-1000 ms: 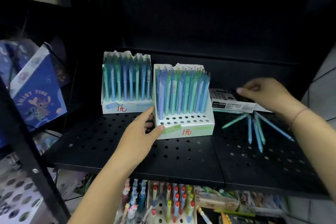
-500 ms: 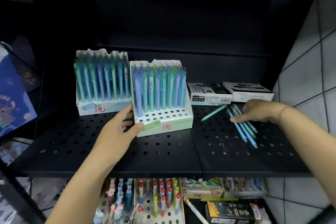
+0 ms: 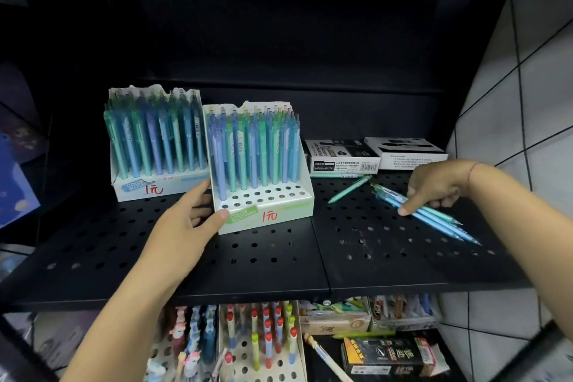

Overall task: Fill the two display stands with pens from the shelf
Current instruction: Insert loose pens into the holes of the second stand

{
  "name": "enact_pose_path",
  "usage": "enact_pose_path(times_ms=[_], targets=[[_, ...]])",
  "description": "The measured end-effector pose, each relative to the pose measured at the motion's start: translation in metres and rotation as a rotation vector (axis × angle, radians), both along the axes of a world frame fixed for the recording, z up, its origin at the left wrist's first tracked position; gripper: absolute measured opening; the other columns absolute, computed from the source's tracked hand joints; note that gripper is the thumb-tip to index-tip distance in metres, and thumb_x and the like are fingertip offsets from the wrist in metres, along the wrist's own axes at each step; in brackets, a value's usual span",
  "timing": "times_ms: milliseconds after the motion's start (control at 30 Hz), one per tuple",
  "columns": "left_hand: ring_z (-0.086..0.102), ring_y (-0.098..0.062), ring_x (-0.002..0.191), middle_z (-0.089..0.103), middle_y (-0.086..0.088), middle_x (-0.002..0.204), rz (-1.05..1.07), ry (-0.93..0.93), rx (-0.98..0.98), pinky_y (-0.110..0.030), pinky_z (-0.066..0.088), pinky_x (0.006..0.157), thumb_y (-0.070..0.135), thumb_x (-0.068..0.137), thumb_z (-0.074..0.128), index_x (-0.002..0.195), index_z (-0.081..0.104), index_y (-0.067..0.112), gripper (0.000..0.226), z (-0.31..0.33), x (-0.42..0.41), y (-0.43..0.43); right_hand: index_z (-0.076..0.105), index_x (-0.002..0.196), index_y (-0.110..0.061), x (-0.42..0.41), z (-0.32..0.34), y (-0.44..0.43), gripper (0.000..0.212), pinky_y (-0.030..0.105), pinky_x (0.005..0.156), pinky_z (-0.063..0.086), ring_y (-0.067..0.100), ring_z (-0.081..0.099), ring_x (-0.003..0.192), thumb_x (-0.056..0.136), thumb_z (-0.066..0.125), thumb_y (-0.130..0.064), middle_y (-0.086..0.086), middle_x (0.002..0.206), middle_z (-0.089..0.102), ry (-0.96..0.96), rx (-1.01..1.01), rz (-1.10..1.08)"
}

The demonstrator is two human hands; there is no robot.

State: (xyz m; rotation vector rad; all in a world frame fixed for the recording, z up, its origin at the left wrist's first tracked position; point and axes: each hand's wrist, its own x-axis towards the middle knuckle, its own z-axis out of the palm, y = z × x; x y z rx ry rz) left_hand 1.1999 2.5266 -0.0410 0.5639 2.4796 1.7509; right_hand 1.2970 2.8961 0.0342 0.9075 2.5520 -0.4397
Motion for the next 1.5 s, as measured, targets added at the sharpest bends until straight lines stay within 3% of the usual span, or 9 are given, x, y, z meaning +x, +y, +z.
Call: enact_pose_path(times_ms=[400, 600, 733, 833, 933, 1100, 1267, 1367, 1500], targets=[[0.052, -0.013, 0.119, 0.056, 0.013, 0.123, 0.0, 0.0, 0.019, -0.033, 0.038, 0.105, 0.026, 0.089, 0.065, 0.143, 0.039, 0.039, 0.061, 0.001, 0.002, 0.0, 0.052, 0.076, -0.008, -0.005, -0.008, 0.006, 0.031, 0.02, 0.042, 0.034, 0.012, 0.037, 0.045, 0.08, 0.076, -0.026, 0.001, 0.054, 0.045, 0.118, -0.045, 0.105], [0.05, -0.008, 0.12, 0.053, 0.012, 0.131, 0.039, 0.006, 0.054, -0.028, 0.036, 0.103, 0.029, 0.091, 0.061, 0.145, 0.037, 0.034, 0.059, 0.006, 0.007, 0.002, 0.057, 0.067, -0.01, -0.006, 0.004, -0.024, 0.027, 0.026, 0.053, 0.042, 0.009, 0.043, 0.037, 0.086, 0.069, -0.025, -0.006, 0.042, 0.05, 0.394, -0.224, 0.234], [0.049, -0.002, 0.12, 0.051, 0.017, 0.131, 0.161, 0.205, 0.132, -0.021, 0.036, 0.097, 0.034, 0.093, 0.056, 0.139, 0.043, 0.034, 0.048, 0.018, 0.022, 0.006, 0.057, 0.064, -0.008, -0.011, 0.017, -0.077, 0.03, 0.026, 0.057, 0.044, 0.011, 0.042, 0.04, 0.077, 0.069, -0.032, -0.002, 0.044, 0.047, 0.67, -0.525, 0.307], [0.054, 0.012, 0.106, 0.059, 0.024, 0.117, 0.057, 0.234, 0.218, -0.005, 0.041, 0.086, 0.037, 0.092, 0.052, 0.131, 0.048, 0.038, 0.039, 0.034, 0.041, 0.014, 0.06, 0.066, -0.007, -0.018, 0.022, -0.123, 0.025, 0.02, 0.046, 0.04, 0.01, 0.042, 0.041, 0.081, 0.067, -0.026, -0.003, 0.046, 0.049, 0.799, -0.695, 0.376], [0.062, 0.004, 0.105, 0.067, 0.019, 0.115, -0.226, 0.024, 0.262, -0.02, 0.046, 0.096, 0.046, 0.091, 0.046, 0.129, 0.053, 0.035, 0.041, 0.042, 0.052, 0.026, 0.061, 0.073, -0.006, -0.03, 0.022, -0.162, 0.022, 0.021, 0.043, 0.04, 0.012, 0.043, 0.043, 0.087, 0.066, -0.022, 0.0, 0.05, 0.054, 0.901, -0.795, 0.455], [0.072, -0.02, 0.084, 0.073, -0.014, 0.095, -0.268, -0.159, 0.429, -0.025, 0.057, 0.075, 0.027, 0.101, 0.039, 0.104, 0.065, 0.003, 0.035, 0.046, 0.048, 0.033, 0.055, 0.076, -0.002, -0.049, 0.019, -0.202, 0.03, 0.032, 0.046, 0.04, 0.023, 0.045, 0.046, 0.087, 0.068, -0.026, 0.014, 0.057, 0.053, 1.005, -0.749, 0.517], [0.069, -0.015, 0.065, 0.072, -0.006, 0.075, -0.136, -0.054, 0.377, -0.019, 0.053, 0.063, 0.023, 0.101, 0.042, 0.097, 0.067, 0.01, 0.028, 0.042, 0.036, 0.022, 0.054, 0.086, 0.001, -0.061, 0.017, -0.217, 0.033, 0.022, 0.047, 0.041, 0.01, 0.045, 0.043, 0.094, 0.057, -0.032, 0.007, 0.061, 0.051, 0.98, -0.613, 0.567], [0.068, -0.016, 0.06, 0.071, -0.004, 0.071, -0.072, -0.014, 0.402, -0.02, 0.054, 0.061, 0.022, 0.1, 0.043, 0.098, 0.065, 0.012, 0.024, 0.037, 0.031, 0.016, 0.053, 0.098, 0.004, -0.066, 0.019, -0.215, 0.043, 0.03, 0.057, 0.044, 0.015, 0.048, 0.054, 0.098, 0.044, -0.038, 0.008, 0.071, 0.053, 0.956, -0.601, 0.546], [0.064, -0.017, 0.059, 0.066, -0.004, 0.069, 0.056, 0.046, 0.456, -0.022, 0.054, 0.059, 0.022, 0.101, 0.042, 0.094, 0.061, 0.011, 0.023, 0.03, 0.021, 0.008, 0.058, 0.109, -0.014, -0.072, 0.034, -0.205, 0.022, 0.023, 0.054, 0.046, 0.011, 0.052, 0.059, 0.1, 0.043, -0.028, 0.004, 0.08, 0.056, 1.122, -0.636, 0.505]])
